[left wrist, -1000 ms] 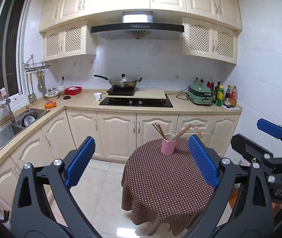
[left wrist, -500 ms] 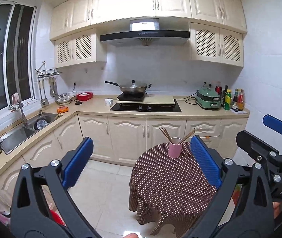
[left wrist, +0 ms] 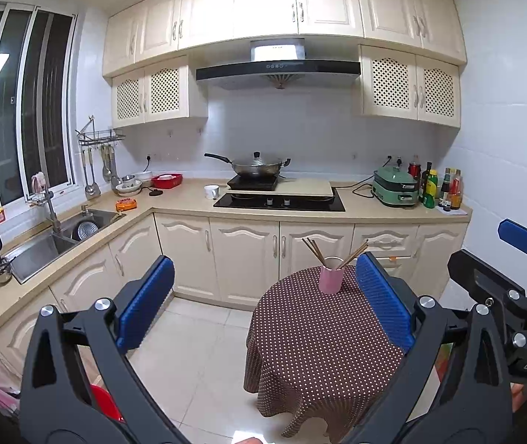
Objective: Organize utensils
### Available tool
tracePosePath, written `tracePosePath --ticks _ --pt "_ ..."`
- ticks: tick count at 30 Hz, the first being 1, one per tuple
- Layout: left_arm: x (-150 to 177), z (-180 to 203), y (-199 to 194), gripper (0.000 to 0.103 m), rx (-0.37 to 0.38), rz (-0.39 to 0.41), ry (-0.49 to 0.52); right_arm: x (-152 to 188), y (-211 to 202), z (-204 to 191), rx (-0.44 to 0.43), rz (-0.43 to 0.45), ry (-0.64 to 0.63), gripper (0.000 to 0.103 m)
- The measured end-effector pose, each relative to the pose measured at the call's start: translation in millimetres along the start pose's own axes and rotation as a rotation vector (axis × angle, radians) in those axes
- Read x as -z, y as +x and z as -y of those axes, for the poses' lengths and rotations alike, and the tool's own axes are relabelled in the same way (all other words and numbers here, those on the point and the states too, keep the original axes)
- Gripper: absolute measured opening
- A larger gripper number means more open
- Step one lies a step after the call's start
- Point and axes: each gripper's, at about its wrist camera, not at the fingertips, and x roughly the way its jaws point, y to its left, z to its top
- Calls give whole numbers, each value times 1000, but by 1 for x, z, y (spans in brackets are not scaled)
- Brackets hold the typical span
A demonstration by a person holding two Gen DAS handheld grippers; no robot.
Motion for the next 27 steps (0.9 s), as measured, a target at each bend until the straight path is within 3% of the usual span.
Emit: tracePosePath --ticks 27 --pt "-4 8 -9 97 -12 31 29 -2 -8 1 -5 6 9 95"
